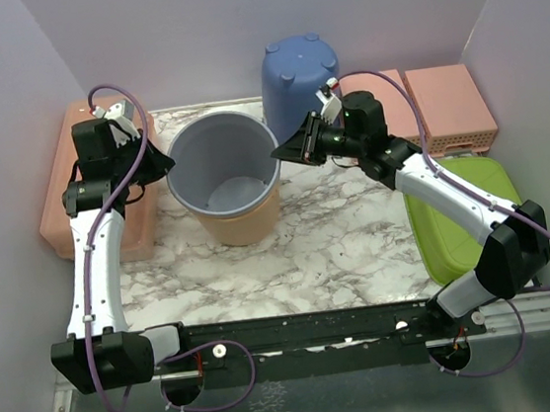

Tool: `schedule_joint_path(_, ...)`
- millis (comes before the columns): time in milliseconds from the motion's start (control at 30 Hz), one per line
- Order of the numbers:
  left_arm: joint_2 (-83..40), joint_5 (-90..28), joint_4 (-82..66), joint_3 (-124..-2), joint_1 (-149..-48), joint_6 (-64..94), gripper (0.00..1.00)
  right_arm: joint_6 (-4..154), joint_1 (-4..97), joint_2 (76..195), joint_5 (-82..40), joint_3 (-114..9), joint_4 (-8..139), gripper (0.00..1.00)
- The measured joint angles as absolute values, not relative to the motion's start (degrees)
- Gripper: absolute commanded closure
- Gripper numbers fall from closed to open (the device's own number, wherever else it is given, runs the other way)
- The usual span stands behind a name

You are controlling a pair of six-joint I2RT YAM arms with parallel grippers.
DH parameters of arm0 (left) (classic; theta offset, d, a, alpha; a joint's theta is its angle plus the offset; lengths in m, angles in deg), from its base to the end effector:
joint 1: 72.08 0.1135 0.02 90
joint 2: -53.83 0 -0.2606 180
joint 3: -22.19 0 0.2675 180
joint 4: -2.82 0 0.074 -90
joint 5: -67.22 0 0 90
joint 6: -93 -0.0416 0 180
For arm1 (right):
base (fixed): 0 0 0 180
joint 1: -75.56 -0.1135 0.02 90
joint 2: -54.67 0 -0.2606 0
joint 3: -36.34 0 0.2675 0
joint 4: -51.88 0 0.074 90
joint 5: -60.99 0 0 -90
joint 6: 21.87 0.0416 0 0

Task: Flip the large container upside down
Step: Pick up the container from the container.

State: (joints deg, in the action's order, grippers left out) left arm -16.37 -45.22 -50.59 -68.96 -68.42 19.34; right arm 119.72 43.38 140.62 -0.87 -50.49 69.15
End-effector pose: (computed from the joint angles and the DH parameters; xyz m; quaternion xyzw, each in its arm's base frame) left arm 0.2769 0.0018 0.3940 -0.0571 0.8630 -0.2216 0.4504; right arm 0.3072 0.2165 0.3463 -0.0126 0.7901 0.5329 0.3027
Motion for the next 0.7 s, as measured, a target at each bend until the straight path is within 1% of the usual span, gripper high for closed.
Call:
schedule_joint_path(300,-16.3,-44.78,-50.17,-69.38,-68.07,19.3,1.0,121.36,43.71,140.62,1.53,-50.44,64.43,0.77)
schedule_joint_path(400,-16.3,-44.34,-50.15,-70.32,-68.04,19.23,1.0,121.8,43.77,140.8,2.62,-50.44,62.66,0.71)
schedule_joint_path(633,-16.13,-42.22,-50.08,-71.34,-67.67,18.99,1.0,123.42,44.41,144.53,8.46,-52.21,56.41,0.5)
schedule_joint_path(700,-15.91,-41.72,-50.06,-71.34,-67.52,19.01,1.0,125.19,44.51,145.41,9.68,-52.04,53.88,0.5)
